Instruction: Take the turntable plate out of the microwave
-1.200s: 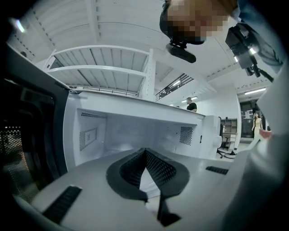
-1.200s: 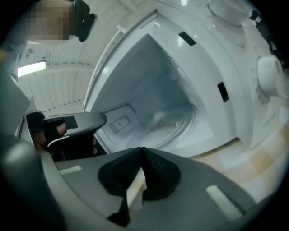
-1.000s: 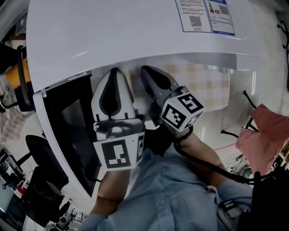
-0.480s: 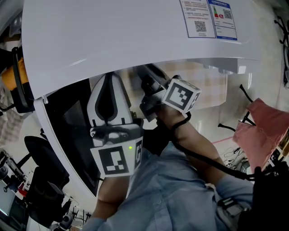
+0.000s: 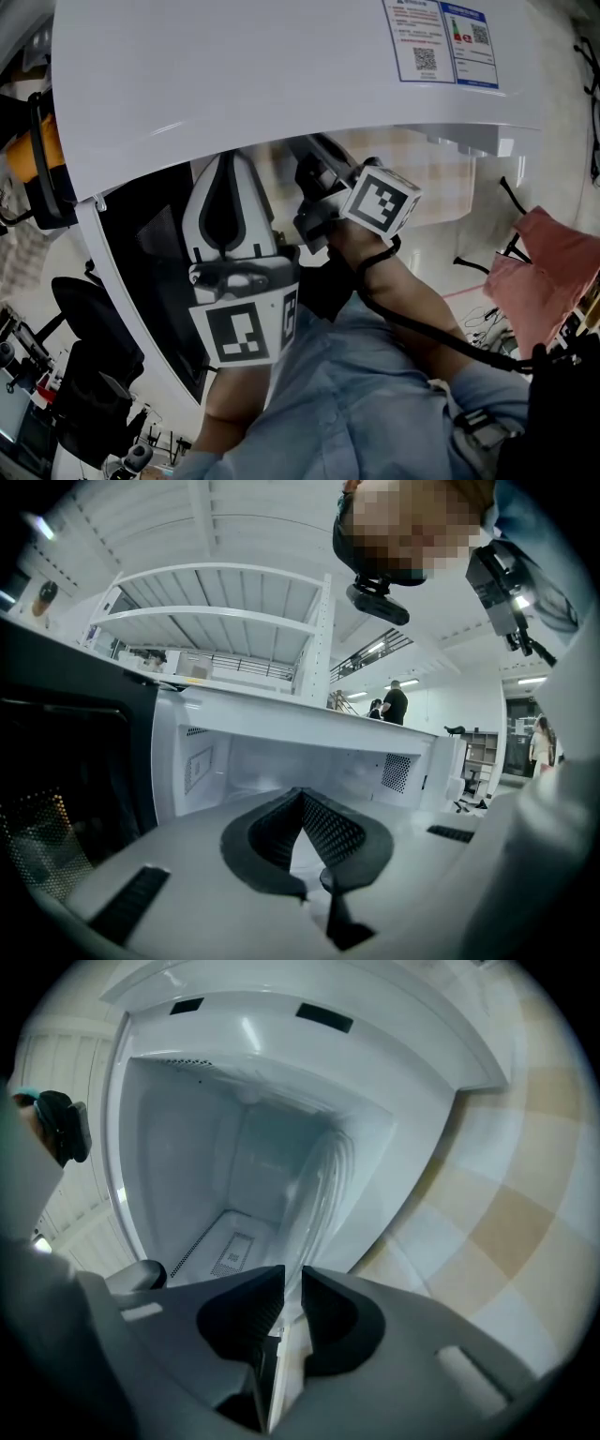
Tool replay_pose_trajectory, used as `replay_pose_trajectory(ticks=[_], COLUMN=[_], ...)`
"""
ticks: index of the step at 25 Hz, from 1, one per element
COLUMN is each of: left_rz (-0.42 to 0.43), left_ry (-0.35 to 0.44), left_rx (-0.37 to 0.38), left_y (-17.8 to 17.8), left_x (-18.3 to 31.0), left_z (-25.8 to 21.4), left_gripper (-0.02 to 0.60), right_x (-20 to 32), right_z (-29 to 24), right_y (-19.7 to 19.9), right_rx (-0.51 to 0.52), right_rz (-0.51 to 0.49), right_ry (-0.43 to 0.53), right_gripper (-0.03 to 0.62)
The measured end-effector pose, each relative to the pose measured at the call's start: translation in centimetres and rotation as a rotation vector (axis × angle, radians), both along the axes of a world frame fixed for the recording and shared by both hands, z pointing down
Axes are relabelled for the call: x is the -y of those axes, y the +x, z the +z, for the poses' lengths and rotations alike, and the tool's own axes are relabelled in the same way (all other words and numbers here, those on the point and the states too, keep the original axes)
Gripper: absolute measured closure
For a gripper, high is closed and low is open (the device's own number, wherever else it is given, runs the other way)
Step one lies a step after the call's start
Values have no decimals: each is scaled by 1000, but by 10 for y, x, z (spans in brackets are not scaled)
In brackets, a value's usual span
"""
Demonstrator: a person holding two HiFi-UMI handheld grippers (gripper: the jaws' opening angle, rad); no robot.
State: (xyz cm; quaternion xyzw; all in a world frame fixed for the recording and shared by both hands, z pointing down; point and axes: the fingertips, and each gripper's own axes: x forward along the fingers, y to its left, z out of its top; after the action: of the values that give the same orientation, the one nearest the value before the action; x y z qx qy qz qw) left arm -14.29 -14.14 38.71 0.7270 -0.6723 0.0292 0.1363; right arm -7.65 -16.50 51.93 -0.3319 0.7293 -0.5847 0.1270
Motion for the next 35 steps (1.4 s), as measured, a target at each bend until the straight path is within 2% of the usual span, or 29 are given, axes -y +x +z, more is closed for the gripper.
replay_pose_trajectory(ticks=[9, 21, 23, 27, 35], left_rz=[-5, 29, 31, 39, 50], left_ry=[-2, -15, -15, -10, 7], left_rx=[2, -14, -16, -22, -32], left_y=[-2, 6, 5, 7, 7], left_x=[-7, -10, -8, -6, -1], left_z=[-1, -2, -2, -7, -17], left_gripper=[574, 574, 574, 574, 574], right_x=[-12, -40, -38, -26, 2], right_z=[-3, 4, 5, 6, 3], right_y=[4, 12, 11, 10, 10], right_rx=[51, 23, 21, 30, 38], right_rz=[-2, 8, 9, 18, 48], right_ry=[7, -38, -33, -29, -9], right_gripper=[548, 542, 536, 482, 484])
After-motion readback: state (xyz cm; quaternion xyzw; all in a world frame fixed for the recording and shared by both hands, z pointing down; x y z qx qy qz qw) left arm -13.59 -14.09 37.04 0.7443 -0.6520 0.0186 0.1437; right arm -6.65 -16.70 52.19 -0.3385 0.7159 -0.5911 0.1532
